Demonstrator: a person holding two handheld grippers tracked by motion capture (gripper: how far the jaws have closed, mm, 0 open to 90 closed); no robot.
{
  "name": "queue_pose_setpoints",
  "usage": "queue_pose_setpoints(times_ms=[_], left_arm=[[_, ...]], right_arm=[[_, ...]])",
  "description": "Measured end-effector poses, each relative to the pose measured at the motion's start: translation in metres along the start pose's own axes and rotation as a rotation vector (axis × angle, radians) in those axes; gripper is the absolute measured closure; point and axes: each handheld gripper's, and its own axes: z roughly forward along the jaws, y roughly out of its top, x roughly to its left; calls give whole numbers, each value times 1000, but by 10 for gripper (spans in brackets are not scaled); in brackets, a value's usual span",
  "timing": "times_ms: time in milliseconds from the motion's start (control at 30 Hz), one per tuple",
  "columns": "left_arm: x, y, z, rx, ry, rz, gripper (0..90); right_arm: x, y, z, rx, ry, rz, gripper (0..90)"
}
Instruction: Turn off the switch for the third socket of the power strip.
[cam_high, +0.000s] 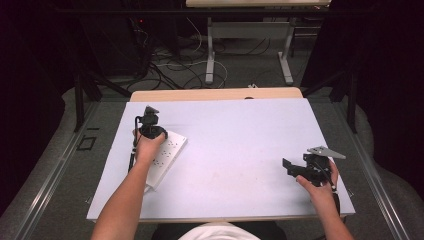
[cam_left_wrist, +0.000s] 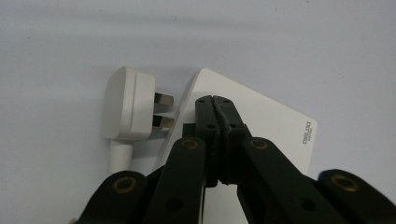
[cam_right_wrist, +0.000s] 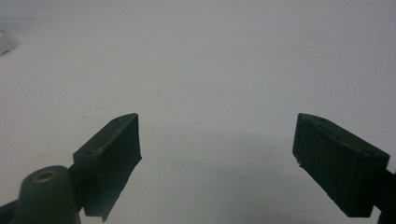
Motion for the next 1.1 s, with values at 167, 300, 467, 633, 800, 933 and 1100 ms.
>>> queue_pose_setpoints(times_ms=[167,300,467,633,800,933,1100], left_arm=[[0,0,0,-3,-4,-4,900],[1,1,-1,11,-11,-8,900],[0,0,-2,13,-2,-3,890],[1,0,-3,12,3,6,867],[2,0,-4,8,-2,14,846],[1,0,-6,-8,-4,13,826],[0,-1,-10,-9,-12,23,799]], right_arm=[[1,0,0,8,6,8,145],[0,0,1,6,3,12,145],[0,-1,2,5,2,16,146],[-1,0,2,14,16,2,145],[-3,0,1,10,15,0,145],[-3,-1,2,5,7,4,146],[-3,-1,1,9,13,1,146]])
